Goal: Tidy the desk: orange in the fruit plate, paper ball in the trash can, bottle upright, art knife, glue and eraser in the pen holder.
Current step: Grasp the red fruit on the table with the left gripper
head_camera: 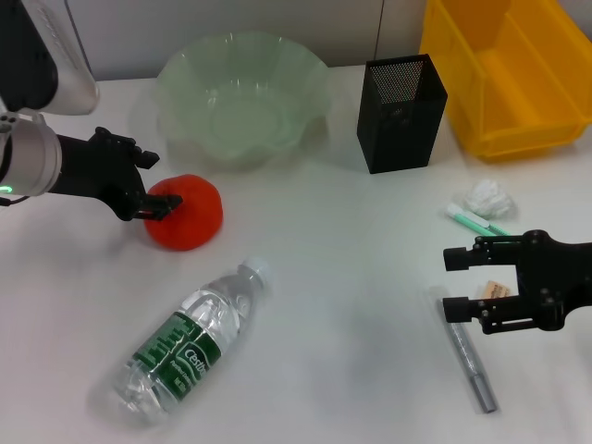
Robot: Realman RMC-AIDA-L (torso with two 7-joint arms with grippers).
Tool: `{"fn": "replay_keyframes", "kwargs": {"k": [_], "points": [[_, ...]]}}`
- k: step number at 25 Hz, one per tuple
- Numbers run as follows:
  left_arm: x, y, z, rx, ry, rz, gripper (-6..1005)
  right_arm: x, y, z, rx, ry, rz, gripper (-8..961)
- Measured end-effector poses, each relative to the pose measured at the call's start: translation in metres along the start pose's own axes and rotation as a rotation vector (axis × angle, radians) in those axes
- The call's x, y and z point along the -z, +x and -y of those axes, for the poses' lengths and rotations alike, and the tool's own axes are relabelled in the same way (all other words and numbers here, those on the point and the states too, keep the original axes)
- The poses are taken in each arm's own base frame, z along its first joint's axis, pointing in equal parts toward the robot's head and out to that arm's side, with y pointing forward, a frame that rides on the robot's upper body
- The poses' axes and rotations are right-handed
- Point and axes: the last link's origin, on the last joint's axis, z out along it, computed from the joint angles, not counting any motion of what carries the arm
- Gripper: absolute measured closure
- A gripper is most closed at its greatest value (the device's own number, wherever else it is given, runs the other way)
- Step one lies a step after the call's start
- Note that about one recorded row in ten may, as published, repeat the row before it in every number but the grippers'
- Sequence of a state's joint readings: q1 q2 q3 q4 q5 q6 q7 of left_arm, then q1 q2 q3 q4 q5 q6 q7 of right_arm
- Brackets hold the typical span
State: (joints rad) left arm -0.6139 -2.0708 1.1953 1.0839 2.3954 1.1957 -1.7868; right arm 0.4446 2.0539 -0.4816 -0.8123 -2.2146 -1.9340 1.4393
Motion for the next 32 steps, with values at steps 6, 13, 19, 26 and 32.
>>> {"fn": "replay_keyframes", "kwargs": {"k": [6,13,19,26,32], "points": [[-0.009,0.002,-0.002,-0.033,0.017,0.02,350,0.001,0.003,-0.001,-0.007,0.004,0.003,191],[-0.015,-0.006,-0.005,-0.014,0.006,0.036,351,0.002,0.003,-0.001,-0.01,0.01,0.008,191],[-0.02,-0.005,-0.016,-0.024,-0.023,0.057,351,0.002,0.002,0.0,-0.006,0.01,0.009,192],[-0.019,0.006,-0.014,-0.026,-0.006,0.042,368,0.001,0.001,0.0,-0.005,0.009,0.01,192],[-0.015,0.009,-0.01,-0.007,0.016,0.028,488,0.002,0.002,-0.001,-0.01,0.012,0.021,192]]}}
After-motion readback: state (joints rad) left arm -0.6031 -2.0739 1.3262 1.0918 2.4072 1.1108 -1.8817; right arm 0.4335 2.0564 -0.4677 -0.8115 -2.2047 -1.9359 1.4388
